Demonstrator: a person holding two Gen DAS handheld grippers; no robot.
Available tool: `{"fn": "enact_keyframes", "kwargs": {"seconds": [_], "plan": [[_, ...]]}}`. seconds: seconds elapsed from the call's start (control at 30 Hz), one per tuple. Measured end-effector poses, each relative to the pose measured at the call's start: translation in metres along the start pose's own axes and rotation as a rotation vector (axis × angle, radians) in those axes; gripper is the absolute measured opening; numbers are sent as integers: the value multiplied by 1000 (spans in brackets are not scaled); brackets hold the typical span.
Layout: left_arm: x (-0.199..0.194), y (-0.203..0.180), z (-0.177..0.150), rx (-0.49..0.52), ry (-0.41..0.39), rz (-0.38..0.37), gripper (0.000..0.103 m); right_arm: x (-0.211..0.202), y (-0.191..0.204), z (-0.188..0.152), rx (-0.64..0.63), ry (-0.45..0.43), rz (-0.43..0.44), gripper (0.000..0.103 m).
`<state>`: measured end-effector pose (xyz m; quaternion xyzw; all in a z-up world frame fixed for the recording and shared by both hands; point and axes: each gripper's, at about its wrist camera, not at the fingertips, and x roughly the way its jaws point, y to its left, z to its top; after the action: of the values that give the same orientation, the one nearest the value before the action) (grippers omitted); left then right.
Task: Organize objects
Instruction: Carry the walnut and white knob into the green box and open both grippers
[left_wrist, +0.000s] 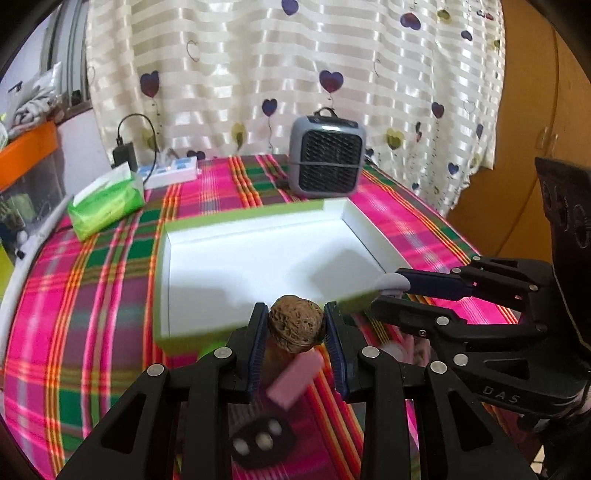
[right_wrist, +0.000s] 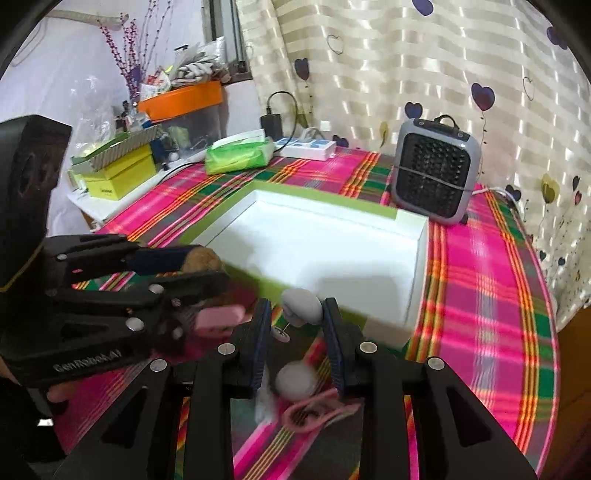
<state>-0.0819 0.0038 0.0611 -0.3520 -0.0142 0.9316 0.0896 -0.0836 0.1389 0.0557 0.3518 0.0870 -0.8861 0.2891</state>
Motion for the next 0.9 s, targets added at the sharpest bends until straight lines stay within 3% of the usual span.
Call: {"fn": "enact_keyframes", "kwargs": {"seconds": [0.3,0.77,0.9], "plan": [[41,17,22,-9,36,34,29,40,-24,23,9,53,-42,30],[80,26,14,-41,128,31,29,78,-29,23,26,129,-7,30],[81,27,14,-43,121,22,29,79,-29,23,26,122,-7,30]]}}
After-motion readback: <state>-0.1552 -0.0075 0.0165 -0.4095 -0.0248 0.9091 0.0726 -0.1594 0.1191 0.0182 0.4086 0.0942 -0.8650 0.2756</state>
